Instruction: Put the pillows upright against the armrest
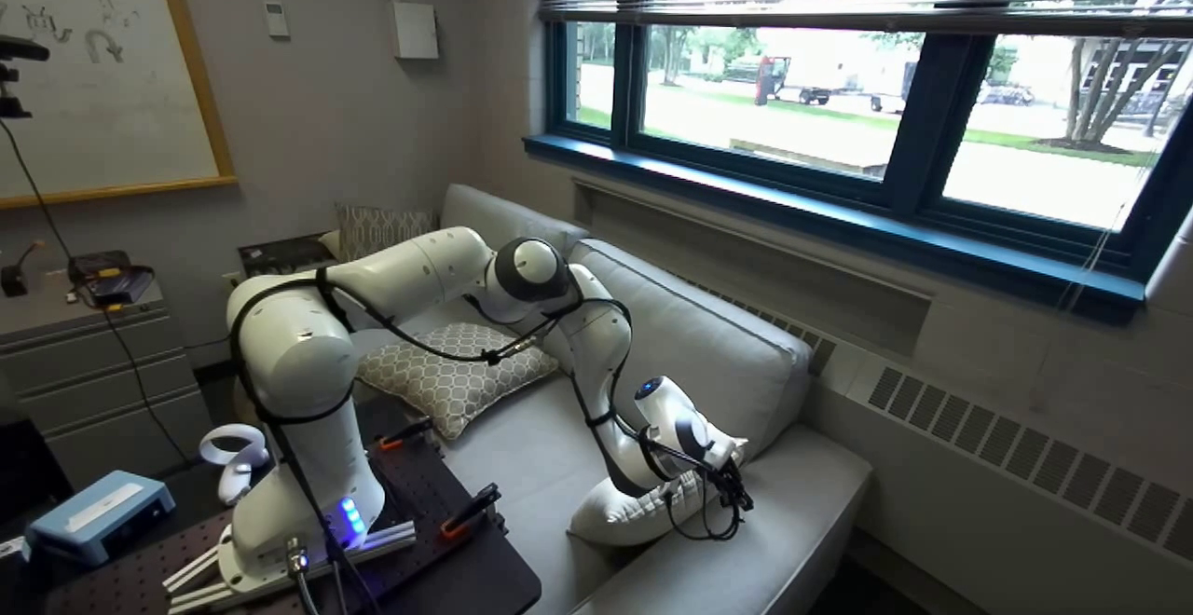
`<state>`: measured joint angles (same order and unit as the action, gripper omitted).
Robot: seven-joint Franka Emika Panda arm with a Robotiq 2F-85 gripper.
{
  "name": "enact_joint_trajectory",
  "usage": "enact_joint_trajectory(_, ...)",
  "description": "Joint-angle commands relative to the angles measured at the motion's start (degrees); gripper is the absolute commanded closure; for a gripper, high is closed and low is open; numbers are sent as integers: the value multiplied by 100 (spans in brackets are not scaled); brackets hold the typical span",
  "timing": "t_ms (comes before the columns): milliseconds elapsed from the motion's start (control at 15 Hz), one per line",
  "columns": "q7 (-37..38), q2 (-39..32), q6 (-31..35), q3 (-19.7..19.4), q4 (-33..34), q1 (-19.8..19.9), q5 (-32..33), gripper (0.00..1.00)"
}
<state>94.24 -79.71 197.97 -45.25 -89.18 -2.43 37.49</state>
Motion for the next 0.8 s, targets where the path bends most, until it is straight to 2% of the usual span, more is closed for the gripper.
enact_joint_trajectory(0,-60,-398,0,-137,270,-125,-346,90)
enact_joint_trajectory(267,-42,-584,-3,-241,243,-347,-634,90)
enact_joint_trajectory(333,-216,-415,-3,-235,42,-428,-752,90)
enact_joint_trajectory(733,-194,-442,-9,-679,57,-800,-1607,90)
